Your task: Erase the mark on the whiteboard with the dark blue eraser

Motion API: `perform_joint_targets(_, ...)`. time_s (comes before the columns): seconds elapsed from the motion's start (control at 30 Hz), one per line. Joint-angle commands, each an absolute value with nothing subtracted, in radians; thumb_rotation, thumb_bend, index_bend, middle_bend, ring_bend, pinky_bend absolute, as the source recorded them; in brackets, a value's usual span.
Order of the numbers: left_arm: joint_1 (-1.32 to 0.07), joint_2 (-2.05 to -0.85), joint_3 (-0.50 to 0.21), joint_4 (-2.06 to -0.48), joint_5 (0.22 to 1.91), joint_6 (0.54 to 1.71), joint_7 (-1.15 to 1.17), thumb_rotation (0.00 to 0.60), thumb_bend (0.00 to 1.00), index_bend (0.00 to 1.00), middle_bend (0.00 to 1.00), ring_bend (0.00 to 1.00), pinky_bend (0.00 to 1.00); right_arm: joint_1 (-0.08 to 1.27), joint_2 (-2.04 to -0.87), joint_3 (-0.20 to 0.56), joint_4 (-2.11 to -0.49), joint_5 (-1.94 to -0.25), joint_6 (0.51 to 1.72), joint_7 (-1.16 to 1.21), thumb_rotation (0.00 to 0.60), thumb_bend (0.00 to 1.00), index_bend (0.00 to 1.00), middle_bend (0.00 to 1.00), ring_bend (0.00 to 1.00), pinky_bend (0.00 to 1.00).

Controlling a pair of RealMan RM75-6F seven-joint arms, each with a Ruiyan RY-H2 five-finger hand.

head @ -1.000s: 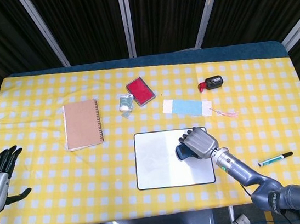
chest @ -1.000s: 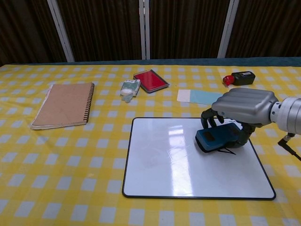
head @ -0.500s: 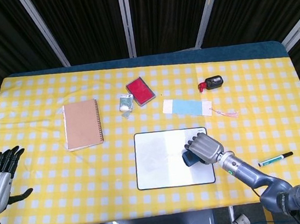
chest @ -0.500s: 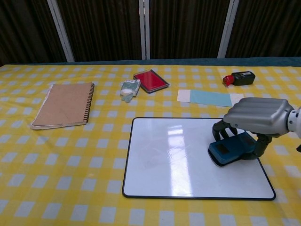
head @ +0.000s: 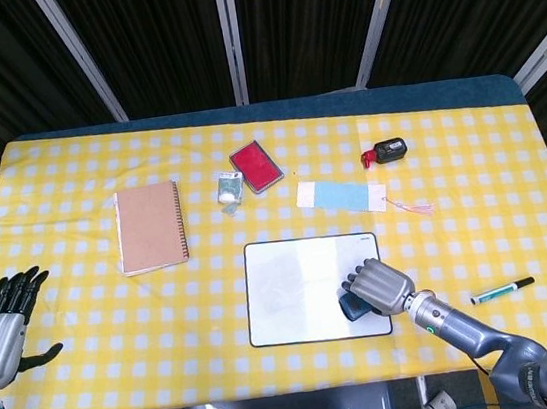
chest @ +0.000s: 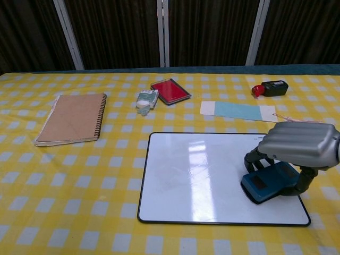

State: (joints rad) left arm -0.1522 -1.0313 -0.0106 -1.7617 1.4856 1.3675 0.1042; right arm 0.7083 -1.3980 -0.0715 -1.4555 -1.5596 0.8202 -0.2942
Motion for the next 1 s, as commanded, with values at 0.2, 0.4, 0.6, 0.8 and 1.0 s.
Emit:
perform_joint_targets(0.2, -0.150, -1.029, -0.011, -1.759, 1.483, 1.371, 0.098, 0.600, 0.00, 0.00, 0.00, 0.00, 0.00, 0.723, -1.494, 0.004, -1.309, -1.516, 0.848, -0.319, 0.600, 0.69, 0.56, 0.57, 0.46, 0.51)
perform_joint_targets(0.4, -0.150, -1.027, -0.011, -1.760, 1.483, 1.373, 0.093, 0.600, 0.00, 0.00, 0.00, 0.00, 0.00, 0.732, -1.516, 0.030, -1.285, -1.484, 0.844, -0.341, 0.600, 0.69, 0.56, 0.57, 0.46, 0.51)
perform_joint_targets(0.6, -0.150, -1.026, -0.010, -1.759, 1.484, 1.373, 0.090, 0.600, 0.00, 0.00, 0.00, 0.00, 0.00, 0.735, -1.526, 0.036, -1.291, -1.459, 0.837, -0.378, 0.600, 0.69, 0.56, 0.58, 0.46, 0.51)
perform_joint_targets(0.8, -0.148, -1.025, -0.009, -1.759, 1.488, 1.378, 0.088, 0.600, 0.00, 0.00, 0.00, 0.00, 0.00, 0.730, -1.506, 0.019, -1.345, -1.442, 0.823, -0.417, 0.600, 0.69, 0.56, 0.58, 0.46, 0.51)
perform_joint_targets(1.0, -0.149, -1.026, -0.009, -1.758, 1.486, 1.376, 0.089, 0.600, 0.00, 0.00, 0.00, 0.00, 0.00, 0.705, -1.432, -0.064, -1.485, -1.514, 0.839, -0.441, 0.600, 0.69, 0.57, 0.58, 0.47, 0.51)
